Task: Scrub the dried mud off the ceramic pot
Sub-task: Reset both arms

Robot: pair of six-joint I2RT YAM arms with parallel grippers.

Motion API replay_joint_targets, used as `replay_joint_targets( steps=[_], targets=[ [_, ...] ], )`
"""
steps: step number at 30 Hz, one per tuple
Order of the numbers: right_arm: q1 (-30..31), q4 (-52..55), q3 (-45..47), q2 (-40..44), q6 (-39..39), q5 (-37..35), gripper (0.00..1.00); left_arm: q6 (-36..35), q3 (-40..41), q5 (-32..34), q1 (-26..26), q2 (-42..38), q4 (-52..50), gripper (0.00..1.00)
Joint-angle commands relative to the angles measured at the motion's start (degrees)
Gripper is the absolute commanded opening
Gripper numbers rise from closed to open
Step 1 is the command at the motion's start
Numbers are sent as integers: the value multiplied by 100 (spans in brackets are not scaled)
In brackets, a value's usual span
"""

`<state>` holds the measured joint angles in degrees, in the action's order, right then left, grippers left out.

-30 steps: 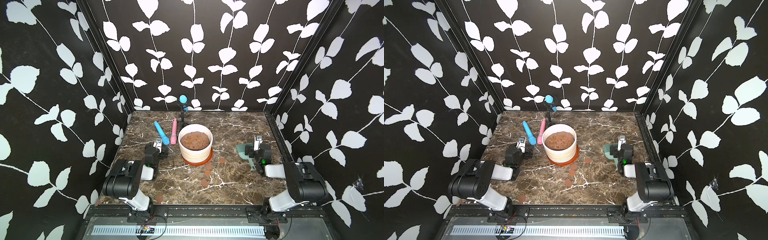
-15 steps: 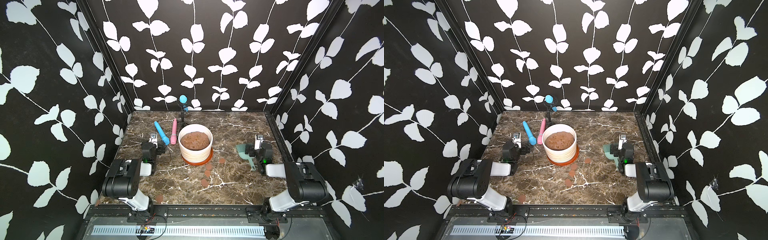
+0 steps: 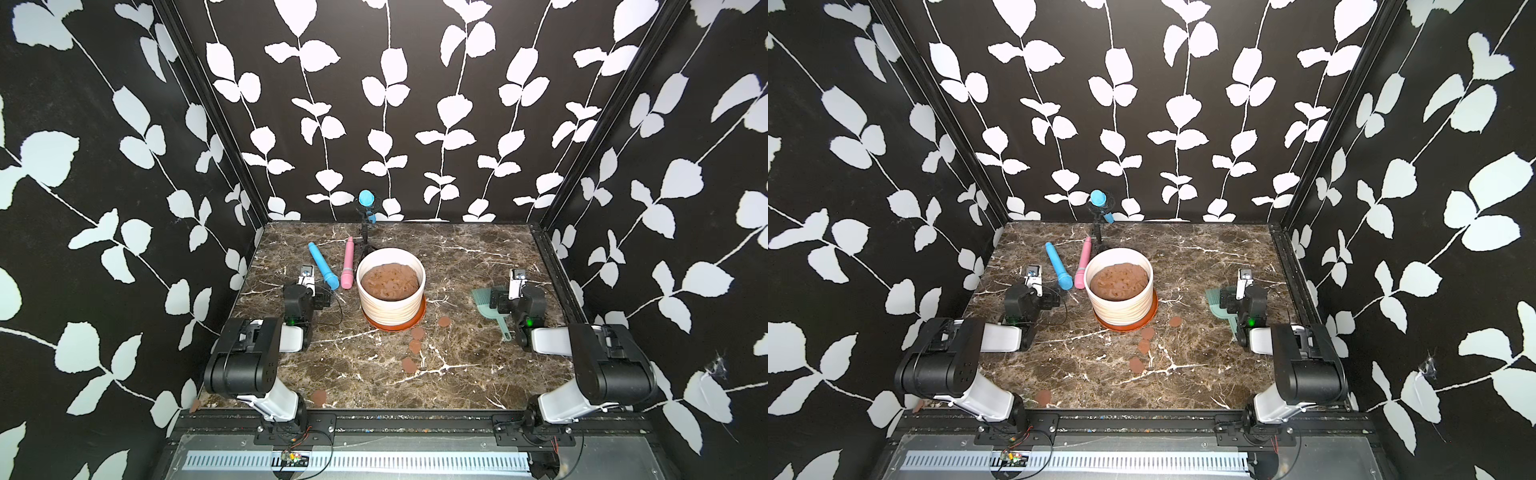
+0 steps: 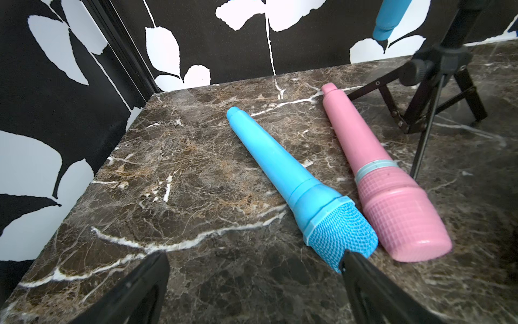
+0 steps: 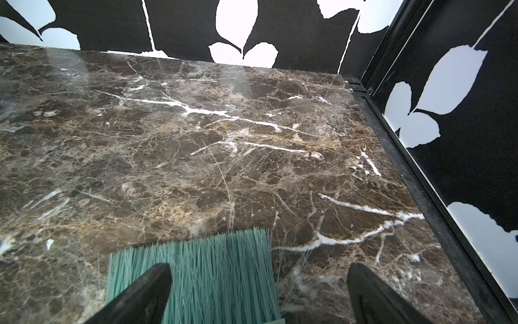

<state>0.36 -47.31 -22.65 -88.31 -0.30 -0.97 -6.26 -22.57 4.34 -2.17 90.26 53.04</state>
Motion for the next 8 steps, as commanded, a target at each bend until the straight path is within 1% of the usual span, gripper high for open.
replay_joint_targets(
  steps=[1, 8],
  targets=[
    [-18, -103, -71, 69, -6, 19, 99, 26, -37, -88, -9, -70, -76, 98],
    [-10, -102, -67, 69, -6, 16, 99, 11, -20, -145, -2, -70, -15, 98]
  ],
)
